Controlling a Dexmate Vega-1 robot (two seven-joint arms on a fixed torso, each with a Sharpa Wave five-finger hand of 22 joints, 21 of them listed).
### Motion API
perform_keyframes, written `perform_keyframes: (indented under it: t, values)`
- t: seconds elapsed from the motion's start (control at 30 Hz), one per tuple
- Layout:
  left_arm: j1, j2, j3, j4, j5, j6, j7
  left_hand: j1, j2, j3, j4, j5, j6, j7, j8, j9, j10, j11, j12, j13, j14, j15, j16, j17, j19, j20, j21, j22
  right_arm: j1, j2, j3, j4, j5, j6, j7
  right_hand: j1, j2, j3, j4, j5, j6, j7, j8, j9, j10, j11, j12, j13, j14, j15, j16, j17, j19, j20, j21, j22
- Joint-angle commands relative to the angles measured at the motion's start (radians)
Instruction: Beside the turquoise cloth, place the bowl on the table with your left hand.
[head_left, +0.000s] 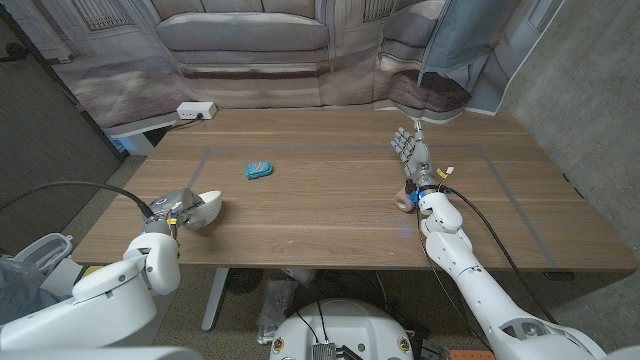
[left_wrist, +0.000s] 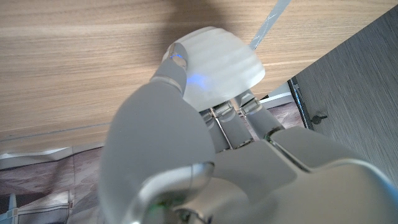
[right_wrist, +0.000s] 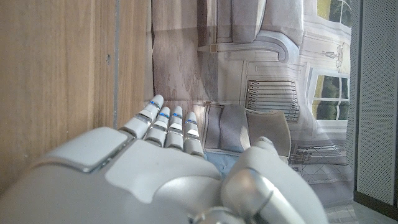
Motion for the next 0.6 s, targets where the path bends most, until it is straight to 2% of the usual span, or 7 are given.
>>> perform_keyframes:
  t: [0.03,0.17,0.6]
  values:
    - [-0.073,0.024,0.065,0.038,-0.052,-0.014,0.007,0.046,0.049,0.040,0.034,0.006,0.148,0.022,0.003,0.002,0.010,-0.005,0.002,0.018,0.002,-0.050,0.006,0.006,-0.007,-0.060,0.008,0.003,-0.001,0.006,0.004,0.012,-0.003,-0.001,0.002,0.001,0.011,-0.002,0.000,0.008,0.005,-0.002,-0.002,0.003,0.008,0.000,-0.003,0.005,0.004,-0.001,-0.001,0.002,0.009,0.001,-0.002,0.006]
    - [-0.095,0.017,0.088,0.040,-0.066,-0.001,0.019,0.046,0.049,0.040,0.035,0.006,0.148,0.023,0.003,0.002,0.010,-0.006,0.002,0.019,0.001,-0.050,0.005,0.007,-0.009,-0.059,0.008,0.003,0.000,0.007,0.004,0.013,-0.004,-0.002,0.006,0.001,0.011,-0.003,0.000,0.008,0.005,-0.002,-0.003,0.003,0.008,0.000,-0.003,0.005,0.005,-0.001,-0.001,0.002,0.009,0.001,-0.003,0.006]
    - [-0.105,-0.003,0.110,0.074,-0.123,-0.045,0.050,0.043,0.048,0.041,0.036,0.006,0.146,0.020,0.001,0.003,0.008,-0.007,0.001,0.021,-0.006,-0.049,0.001,0.008,-0.022,-0.061,0.009,0.003,0.009,0.012,0.001,0.024,-0.011,-0.005,0.012,0.001,0.012,-0.004,-0.001,0.008,0.005,-0.003,-0.003,0.003,0.008,0.002,-0.003,0.005,0.004,-0.001,-0.001,0.002,0.009,0.001,-0.004,0.006]
